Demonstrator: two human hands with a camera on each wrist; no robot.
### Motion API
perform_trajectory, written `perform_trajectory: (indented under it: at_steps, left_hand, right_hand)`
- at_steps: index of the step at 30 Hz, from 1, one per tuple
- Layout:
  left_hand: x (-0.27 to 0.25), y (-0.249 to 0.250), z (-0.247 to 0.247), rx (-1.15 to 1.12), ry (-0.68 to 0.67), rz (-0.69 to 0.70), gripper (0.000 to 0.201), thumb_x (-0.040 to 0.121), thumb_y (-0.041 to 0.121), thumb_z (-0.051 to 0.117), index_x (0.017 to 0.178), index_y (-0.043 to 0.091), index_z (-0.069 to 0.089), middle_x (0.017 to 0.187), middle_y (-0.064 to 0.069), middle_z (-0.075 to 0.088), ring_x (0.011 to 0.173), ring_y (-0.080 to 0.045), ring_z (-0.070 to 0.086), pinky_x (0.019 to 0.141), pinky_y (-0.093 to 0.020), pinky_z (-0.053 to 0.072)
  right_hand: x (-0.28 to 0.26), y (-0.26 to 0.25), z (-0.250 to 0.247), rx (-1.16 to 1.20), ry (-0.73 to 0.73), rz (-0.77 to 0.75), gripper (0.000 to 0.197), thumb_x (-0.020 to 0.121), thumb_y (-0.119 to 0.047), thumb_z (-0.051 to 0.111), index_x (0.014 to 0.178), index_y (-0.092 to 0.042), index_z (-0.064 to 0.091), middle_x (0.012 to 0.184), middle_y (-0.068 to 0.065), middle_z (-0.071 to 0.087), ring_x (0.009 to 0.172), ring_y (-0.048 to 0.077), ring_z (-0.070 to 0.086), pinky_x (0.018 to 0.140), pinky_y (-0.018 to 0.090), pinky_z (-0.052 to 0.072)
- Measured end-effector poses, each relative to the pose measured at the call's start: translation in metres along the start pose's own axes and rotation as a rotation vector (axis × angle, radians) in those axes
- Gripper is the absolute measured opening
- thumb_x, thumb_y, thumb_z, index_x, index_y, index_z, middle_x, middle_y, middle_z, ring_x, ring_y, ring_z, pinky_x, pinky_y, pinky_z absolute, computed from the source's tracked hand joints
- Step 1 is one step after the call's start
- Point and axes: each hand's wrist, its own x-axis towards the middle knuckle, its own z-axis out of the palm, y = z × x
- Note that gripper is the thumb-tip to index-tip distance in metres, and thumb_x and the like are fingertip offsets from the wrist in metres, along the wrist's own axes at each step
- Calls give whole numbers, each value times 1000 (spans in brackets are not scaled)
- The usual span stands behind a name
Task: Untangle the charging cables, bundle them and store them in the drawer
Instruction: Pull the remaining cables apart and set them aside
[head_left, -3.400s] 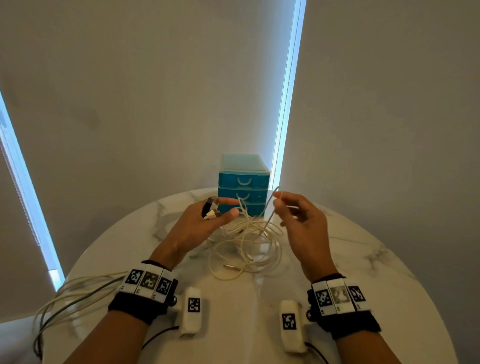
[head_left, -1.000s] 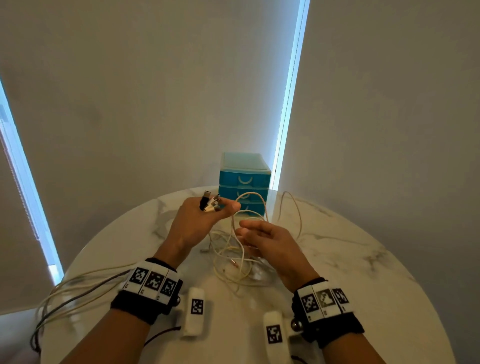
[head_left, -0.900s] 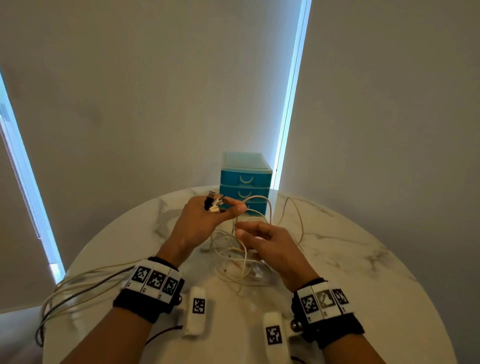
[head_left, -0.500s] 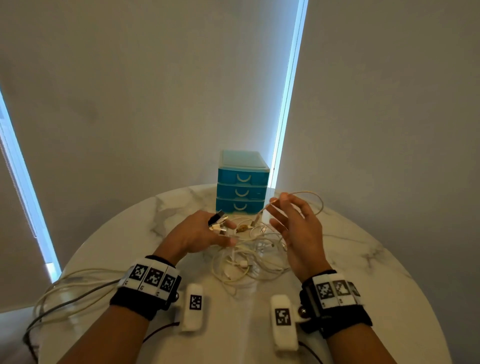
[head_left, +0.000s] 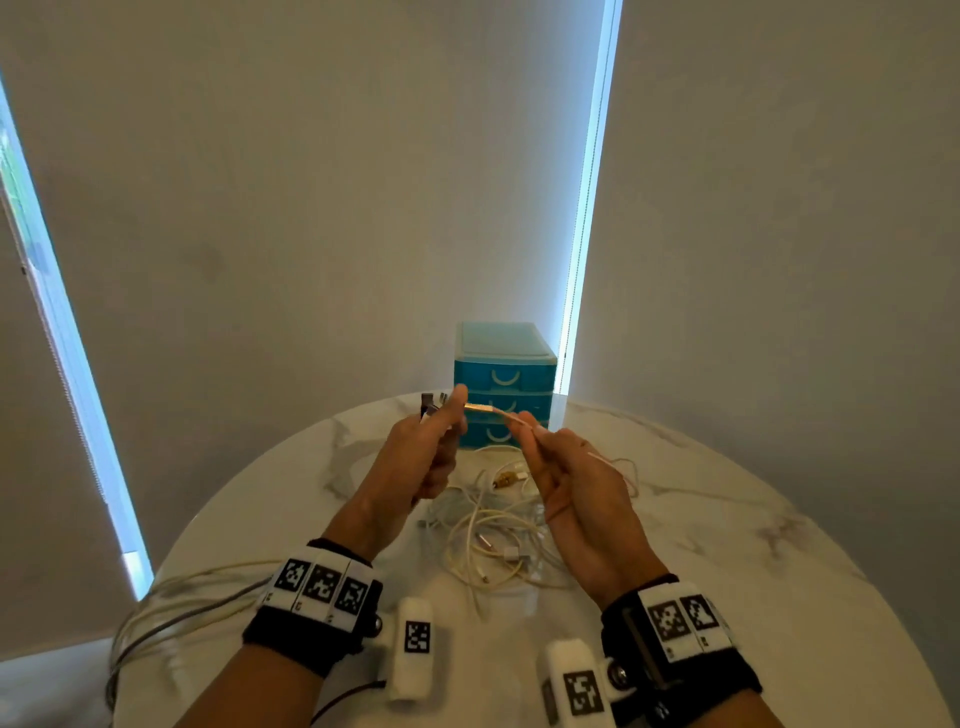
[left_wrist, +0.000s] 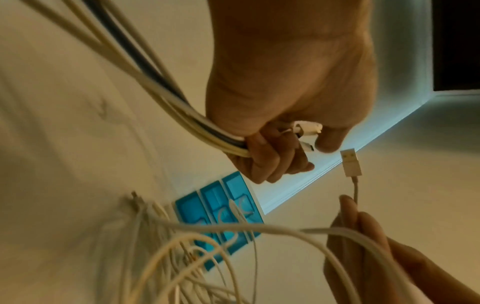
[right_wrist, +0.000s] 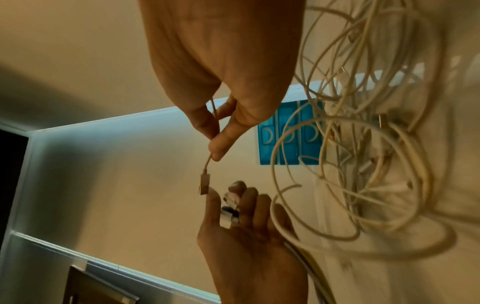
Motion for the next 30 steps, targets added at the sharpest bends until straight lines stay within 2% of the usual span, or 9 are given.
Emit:
perform_trajectory:
  at_steps: [3,5,9,12,16,19,21,25,30]
  left_hand:
    - [-1,0,4,-282,-90,-40,56,96,77,51,87,23,61,64,6,29,51,-10,18,43,-22,17]
    - [-4,2,8,-419,-148,27,54,97,75,52,85,23,65,67,5,34,53,-10,16,44,-22,17]
    - [-7,3,15,-242,-111,173,28,99,53,63,86,32,76,64,6,35,55,-9,22,48,-22,21]
    - [-8,2,17,-163,-11,177,39,101,56,60,101,20,76,63,3,37,54,-9,27,48,-23,26]
    - [-8,6,17,-203,111,169,55,103,62,53,59,33,68,60,4,33,52,-10,25,47,-25,24]
    - [-1,8,7,-339,222,162,48,101,56,63,63,29,52,59,7,33,47,-8,25,41,-22,22]
    - [4,9,-5,-481,296,168,41,102,46,67,69,27,50,63,6,38,43,-5,25,37,-20,21]
    - [4,12,-15,-609,300,204,45,106,29,59,61,24,64,75,1,52,38,-4,23,37,-19,17]
    - [-3,19,-8,-558,188,228,54,108,26,52,59,22,73,85,-1,72,34,-5,26,41,-22,14]
  right_hand:
    - [-6,6,8,31,-4,4,27,107,2,55,133,7,59,127,22,76,120,27,76,104,35,58]
    - [-8,10,10,29,0,5,32,107,1,55,137,10,57,128,21,76,121,27,75,106,36,57]
    - [-10,20,13,-21,-13,11,32,104,2,60,135,12,57,128,23,75,122,29,74,102,37,60]
    - [-13,23,15,-131,-42,25,15,103,2,62,118,4,62,123,21,78,120,30,75,99,36,62]
    - [-13,16,14,-204,-81,68,29,105,-10,65,133,-1,62,128,17,76,122,29,74,106,40,60]
    - [-9,-2,7,-9,4,119,38,103,-23,68,134,-2,64,132,21,74,123,31,74,112,43,55]
    - [-5,-14,-2,120,83,148,39,102,-27,69,129,0,66,129,22,75,123,34,73,114,43,52]
    - [5,-21,-19,249,149,160,45,107,-26,64,144,-4,54,129,20,76,123,31,74,101,39,61]
    - [8,-14,-20,29,121,192,42,106,-24,66,140,-2,56,125,20,77,114,31,78,93,38,66]
